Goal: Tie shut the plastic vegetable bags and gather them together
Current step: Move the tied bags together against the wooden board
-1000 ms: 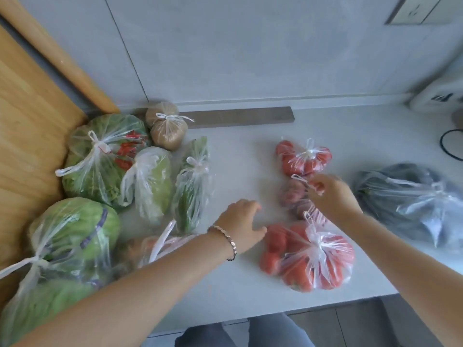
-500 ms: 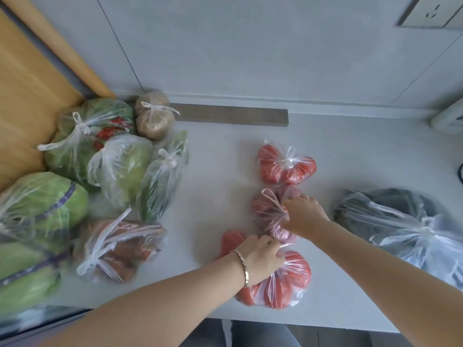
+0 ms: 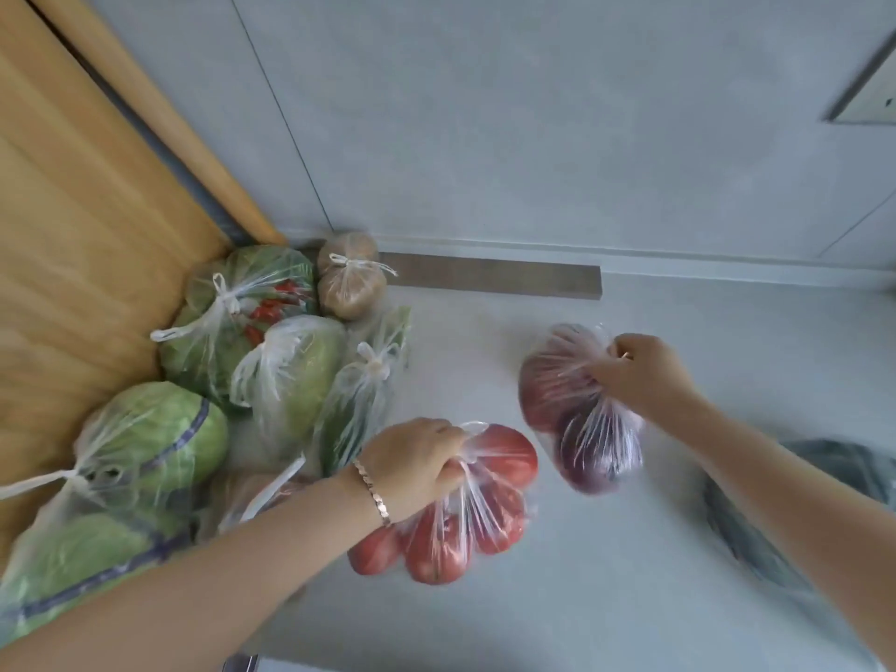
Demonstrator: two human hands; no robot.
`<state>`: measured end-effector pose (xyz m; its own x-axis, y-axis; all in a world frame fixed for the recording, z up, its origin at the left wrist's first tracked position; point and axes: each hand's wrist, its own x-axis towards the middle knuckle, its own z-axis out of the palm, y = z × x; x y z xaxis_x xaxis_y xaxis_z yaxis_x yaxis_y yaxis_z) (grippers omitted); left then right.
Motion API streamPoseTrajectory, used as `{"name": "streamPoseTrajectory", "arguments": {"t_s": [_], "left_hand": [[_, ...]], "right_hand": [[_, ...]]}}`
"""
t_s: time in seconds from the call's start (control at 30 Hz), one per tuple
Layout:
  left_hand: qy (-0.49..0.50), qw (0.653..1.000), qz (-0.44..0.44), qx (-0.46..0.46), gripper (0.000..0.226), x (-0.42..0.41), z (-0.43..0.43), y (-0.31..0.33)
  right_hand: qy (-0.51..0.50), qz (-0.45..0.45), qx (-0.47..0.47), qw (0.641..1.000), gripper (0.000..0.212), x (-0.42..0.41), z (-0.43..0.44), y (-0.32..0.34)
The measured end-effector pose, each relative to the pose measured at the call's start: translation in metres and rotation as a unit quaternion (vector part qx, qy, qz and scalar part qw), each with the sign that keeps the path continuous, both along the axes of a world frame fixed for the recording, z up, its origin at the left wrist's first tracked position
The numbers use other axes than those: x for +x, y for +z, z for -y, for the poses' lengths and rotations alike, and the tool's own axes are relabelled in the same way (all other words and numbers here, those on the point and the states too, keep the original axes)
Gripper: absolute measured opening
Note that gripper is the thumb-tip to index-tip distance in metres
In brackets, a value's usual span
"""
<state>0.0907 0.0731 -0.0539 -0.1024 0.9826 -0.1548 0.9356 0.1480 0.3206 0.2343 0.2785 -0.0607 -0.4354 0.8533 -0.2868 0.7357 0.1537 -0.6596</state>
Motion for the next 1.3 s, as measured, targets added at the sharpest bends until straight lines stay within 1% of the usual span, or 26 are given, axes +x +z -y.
{"name": "streamPoseTrajectory", "arguments": {"t_s": [0.07,0.13,0.23,0.3,0.37,0.43,0.5,0.53,0.63,0.7,0.77,0.83,0.87,0.9,0.97,1.0,1.07,1.1,1.13,1.17,1.2,1.23,1.27,1.3], "left_hand": [[0.070,0.997,0.026,0.016,0.018,-0.019,-0.015,0.010],[0.139,0.987,0.054,0.056,0.014,-0.042,-0.032,0.012],[0.201,0.975,0.078,0.056,0.036,-0.071,-0.066,0.009],[0.235,0.965,0.103,0.061,0.039,-0.093,-0.099,0.005],[0.272,0.954,0.115,0.047,0.036,-0.110,-0.127,0.000],[0.275,0.954,0.116,0.022,0.028,-0.126,-0.151,-0.010],[0.271,0.956,0.111,-0.007,0.026,-0.141,-0.168,-0.024],[0.273,0.956,0.108,-0.018,0.028,-0.147,-0.169,-0.030],[0.290,0.950,0.112,-0.030,0.023,-0.162,-0.179,-0.049],[0.309,0.945,0.102,-0.029,0.027,-0.172,-0.180,-0.057],[0.319,0.943,0.088,-0.024,0.020,-0.180,-0.177,-0.061],[0.318,0.945,0.074,-0.027,0.019,-0.184,-0.173,-0.065],[0.315,0.946,0.072,-0.032,0.019,-0.183,-0.171,-0.067],[0.313,0.946,0.071,-0.036,0.018,-0.182,-0.169,-0.069],[0.322,0.944,0.063,-0.032,0.017,-0.175,-0.169,-0.069],[0.335,0.941,0.043,-0.029,0.019,-0.170,-0.168,-0.069],[0.347,0.937,-0.034,-0.013,0.030,-0.150,-0.167,-0.068],[0.321,0.945,-0.068,0.012,0.037,-0.131,-0.167,-0.069],[0.269,0.958,-0.087,0.047,0.044,-0.110,-0.168,-0.069],[0.203,0.971,-0.087,0.087,0.047,-0.088,-0.169,-0.068],[0.122,0.985,-0.069,0.099,0.049,-0.061,-0.173,-0.065],[0.040,0.996,-0.039,0.074,0.051,-0.034,-0.177,-0.065],[-0.031,0.999,-0.013,0.031,0.054,-0.010,-0.182,-0.066],[-0.083,0.996,-0.005,-0.014,0.057,0.013,-0.189,-0.067]], "right_hand": [[-0.039,-0.007,0.000,0.999,0.020,-0.020,-0.015,0.007],[-0.066,-0.023,-0.011,0.998,0.021,-0.040,-0.027,0.006],[-0.100,-0.038,-0.026,0.994,0.027,-0.065,-0.040,-0.004],[-0.119,-0.036,-0.029,0.992,0.027,-0.085,-0.053,-0.013],[-0.126,-0.022,-0.034,0.991,0.022,-0.102,-0.062,-0.020],[-0.131,-0.004,-0.044,0.990,0.015,-0.121,-0.072,-0.028],[-0.133,0.005,-0.061,0.989,0.012,-0.140,-0.082,-0.037],[-0.129,0.010,-0.066,0.989,0.014,-0.146,-0.084,-0.040],[-0.105,0.023,-0.061,0.992,0.026,-0.163,-0.093,-0.051],[-0.092,0.020,-0.069,0.993,0.028,-0.168,-0.095,-0.060],[-0.094,0.013,-0.082,0.992,0.024,-0.171,-0.094,-0.068],[-0.084,0.004,-0.087,0.993,0.014,-0.171,-0.090,-0.070],[-0.067,0.003,-0.088,0.994,0.005,-0.168,-0.088,-0.069],[-0.044,-0.001,-0.089,0.995,0.008,-0.162,-0.087,-0.067],[0.003,-0.020,-0.094,0.995,0.023,-0.141,-0.088,-0.061],[0.013,-0.025,-0.084,0.996,0.025,-0.125,-0.089,-0.058],[0.001,-0.007,-0.043,0.999,0.024,-0.085,-0.095,-0.055],[-0.020,0.014,-0.022,0.999,0.024,-0.057,-0.096,-0.054],[-0.042,0.044,-0.007,0.998,0.024,-0.030,-0.099,-0.053],[-0.062,0.084,0.005,0.995,0.025,-0.003,-0.100,-0.055],[-0.074,0.139,0.010,0.988,0.027,0.027,-0.099,-0.054],[-0.068,0.213,0.009,0.975,0.032,0.055,-0.098,-0.053],[-0.044,0.304,-0.001,0.952,0.038,0.079,-0.095,-0.051],[-0.010,0.402,-0.016,0.916,0.046,0.101,-0.092,-0.047]]}}
